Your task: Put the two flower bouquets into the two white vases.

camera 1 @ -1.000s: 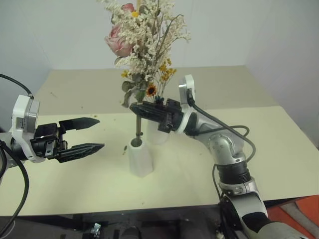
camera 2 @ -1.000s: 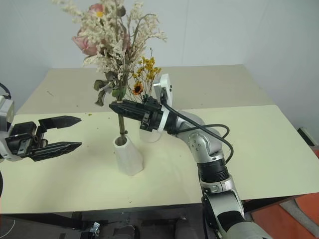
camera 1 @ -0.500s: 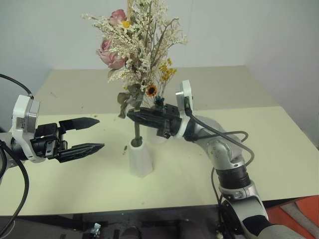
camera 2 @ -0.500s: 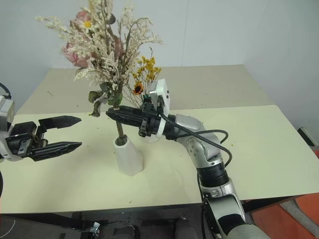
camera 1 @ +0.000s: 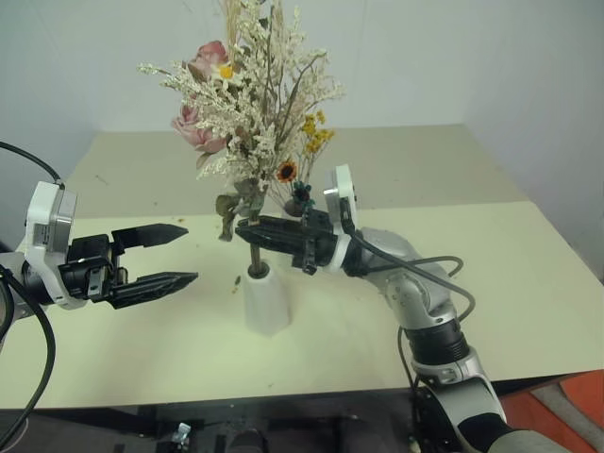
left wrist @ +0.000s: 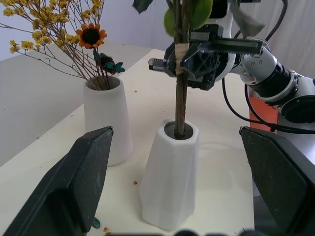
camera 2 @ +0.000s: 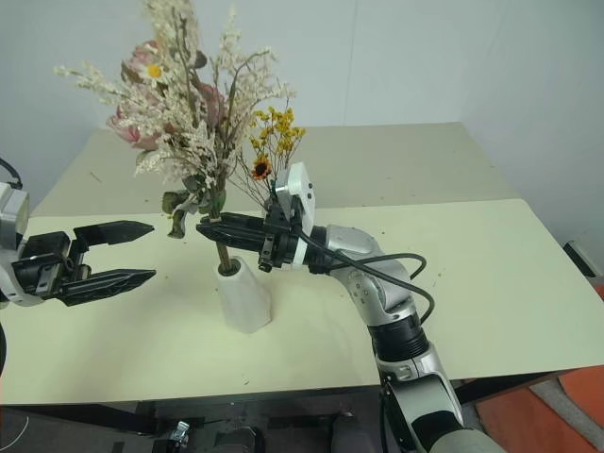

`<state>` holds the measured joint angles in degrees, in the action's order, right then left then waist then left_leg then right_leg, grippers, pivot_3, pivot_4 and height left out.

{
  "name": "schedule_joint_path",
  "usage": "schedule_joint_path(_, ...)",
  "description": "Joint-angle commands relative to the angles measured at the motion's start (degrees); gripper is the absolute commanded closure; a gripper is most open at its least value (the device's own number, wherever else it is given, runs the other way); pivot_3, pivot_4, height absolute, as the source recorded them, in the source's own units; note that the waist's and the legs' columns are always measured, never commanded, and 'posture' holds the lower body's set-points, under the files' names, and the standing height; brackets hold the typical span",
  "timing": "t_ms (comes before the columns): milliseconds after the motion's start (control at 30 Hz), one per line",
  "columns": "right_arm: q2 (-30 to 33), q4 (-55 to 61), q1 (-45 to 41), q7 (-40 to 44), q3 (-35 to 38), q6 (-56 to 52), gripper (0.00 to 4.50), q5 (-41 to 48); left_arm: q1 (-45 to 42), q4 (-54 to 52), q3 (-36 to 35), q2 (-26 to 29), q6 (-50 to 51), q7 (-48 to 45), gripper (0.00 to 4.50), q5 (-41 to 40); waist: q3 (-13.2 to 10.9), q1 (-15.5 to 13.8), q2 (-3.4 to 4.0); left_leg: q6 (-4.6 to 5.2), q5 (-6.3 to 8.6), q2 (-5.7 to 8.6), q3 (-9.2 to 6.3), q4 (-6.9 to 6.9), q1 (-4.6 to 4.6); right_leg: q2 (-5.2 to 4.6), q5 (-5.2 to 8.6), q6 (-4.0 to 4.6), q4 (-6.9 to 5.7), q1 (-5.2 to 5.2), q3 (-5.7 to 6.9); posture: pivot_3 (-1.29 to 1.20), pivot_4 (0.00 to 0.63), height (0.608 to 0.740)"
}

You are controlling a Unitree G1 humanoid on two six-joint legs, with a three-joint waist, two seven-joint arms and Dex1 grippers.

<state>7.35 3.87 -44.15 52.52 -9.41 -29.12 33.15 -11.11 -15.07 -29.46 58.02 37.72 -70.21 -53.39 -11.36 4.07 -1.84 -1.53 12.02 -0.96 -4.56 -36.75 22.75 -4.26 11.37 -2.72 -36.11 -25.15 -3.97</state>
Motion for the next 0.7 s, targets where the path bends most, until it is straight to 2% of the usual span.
schedule_joint_path(33, 0.1, 0.2, 0.7, 1.7, -1.0, 4.0, 4.26, -1.8, 0.1, -1.7, -2.0, 0.4, -0.5, 0.4, 0.00, -0.5, 0.0, 0.0, 0.00, 0.00, 0.00, 0.00, 0.00, 0.00, 0.00, 0.00, 0.00, 0.00, 0.00, 0.00, 0.00, 0.00, 0.150, 0.740)
schedule_joint_path(500, 0.4, -1.0, 2.7, 3.7, -2.5, 8.0, 4.26, -5.2, -0.9, -0.9, -1.1, 0.8, -0.8, 0.2, 0.00, 0.0, 0.0, 0.0, 0.00, -0.01, 0.00, 0.00, 0.00, 0.00, 0.00, 0.00, 0.00, 0.00, 0.00, 0.00, 0.00, 0.00, 0.150, 0.740)
schedule_joint_path(533, 0.4, -1.0, 2.8, 3.9, -2.6, 8.2, 3.52, -5.4, -0.9, -0.8, -1.0, 0.8, -0.8, 0.2, 0.00, 0.0, 0.0, 0.0, 0.00, -0.01, 0.00, 0.00, 0.00, 0.00, -0.01, 0.00, 0.00, 0.00, -0.01, 0.00, 0.00, 0.00, 0.150, 0.740)
schedule_joint_path(700, 1.5, -0.1, 3.2, 5.5, -1.9, 8.2, 1.87, -4.5, -1.9, -0.3, -0.3, 0.8, -0.8, 0.0, 0.00, 0.2, 0.0, 0.0, -0.01, -0.01, 0.00, 0.00, 0.00, 0.00, -0.01, 0.00, 0.00, 0.00, 0.00, 0.00, 0.00, 0.00, 0.150, 0.740)
